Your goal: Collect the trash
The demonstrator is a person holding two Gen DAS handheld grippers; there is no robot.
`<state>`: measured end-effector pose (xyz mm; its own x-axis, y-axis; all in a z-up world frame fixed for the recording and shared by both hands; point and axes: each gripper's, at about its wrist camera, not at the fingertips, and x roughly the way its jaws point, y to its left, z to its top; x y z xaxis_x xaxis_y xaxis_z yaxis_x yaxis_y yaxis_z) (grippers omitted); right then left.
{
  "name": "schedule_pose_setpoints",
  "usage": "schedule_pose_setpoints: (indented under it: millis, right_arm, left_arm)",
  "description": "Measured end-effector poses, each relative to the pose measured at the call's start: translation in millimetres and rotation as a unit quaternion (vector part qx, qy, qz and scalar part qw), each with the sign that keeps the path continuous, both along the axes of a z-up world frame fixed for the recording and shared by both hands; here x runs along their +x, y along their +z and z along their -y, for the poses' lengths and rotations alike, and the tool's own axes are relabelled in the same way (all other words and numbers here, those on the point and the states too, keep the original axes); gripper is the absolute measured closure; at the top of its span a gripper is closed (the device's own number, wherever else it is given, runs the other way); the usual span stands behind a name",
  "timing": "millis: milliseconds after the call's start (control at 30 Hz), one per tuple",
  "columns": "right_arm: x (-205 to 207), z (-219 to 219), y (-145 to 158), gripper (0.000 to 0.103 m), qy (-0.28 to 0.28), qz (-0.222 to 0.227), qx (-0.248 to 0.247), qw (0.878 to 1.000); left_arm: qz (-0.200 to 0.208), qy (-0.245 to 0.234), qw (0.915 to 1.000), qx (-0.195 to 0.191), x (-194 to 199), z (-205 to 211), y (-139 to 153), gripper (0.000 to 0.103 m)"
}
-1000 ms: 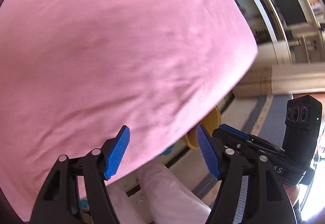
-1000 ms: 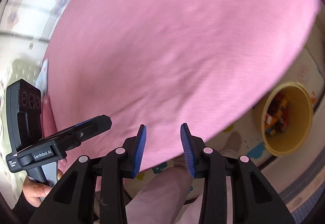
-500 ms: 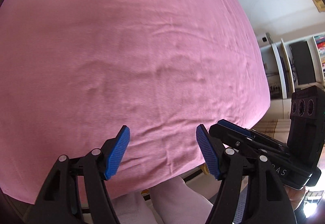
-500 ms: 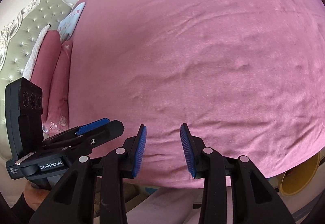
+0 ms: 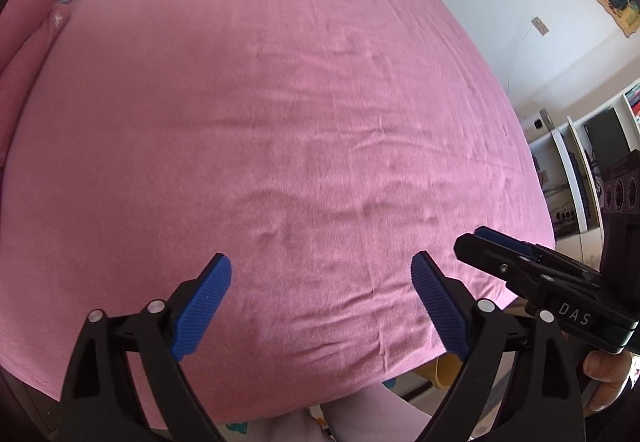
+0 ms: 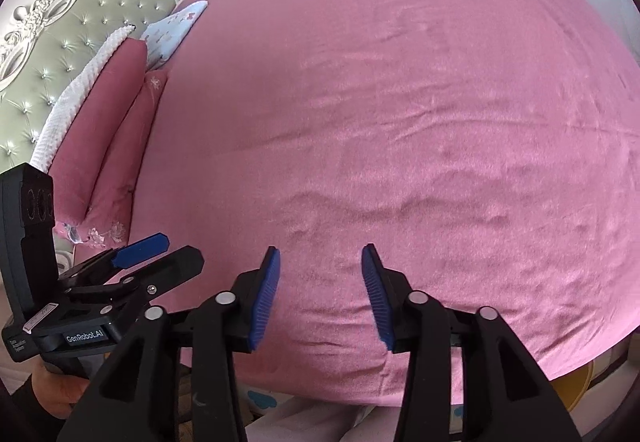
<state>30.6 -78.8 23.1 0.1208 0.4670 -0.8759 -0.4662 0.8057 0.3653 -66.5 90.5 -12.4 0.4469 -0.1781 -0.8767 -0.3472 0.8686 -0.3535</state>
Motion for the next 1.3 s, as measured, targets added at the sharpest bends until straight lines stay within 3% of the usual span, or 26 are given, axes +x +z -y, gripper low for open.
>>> schedule_pose_setpoints:
  millis: [133, 400, 867, 1300]
  right_arm:
    - [-1, 7, 16, 0.029, -0.005, 0.055, -0.011, 0.998]
    - [-11, 20, 30, 0.017, 0.006, 0.094, -0.018, 0.995]
    - [-11, 32, 25, 0.016, 0.031, 0.073, -0.02, 0.997]
    - [-7, 37, 23, 0.016, 0.038, 0.061, -0.011, 0.997]
  left_arm:
    - [0.043, 0.013, 0.9988, 0.02, -10, 0, 23, 0.004]
    - [0.051, 0.026, 0.9969, 0.055, -14, 13, 45, 0.004]
    - [0.023, 0.049, 0.9948, 0.086, -17, 28, 45, 0.004]
    - [0.019, 0.05, 0.9959, 0.072, -17, 36, 46, 0.004]
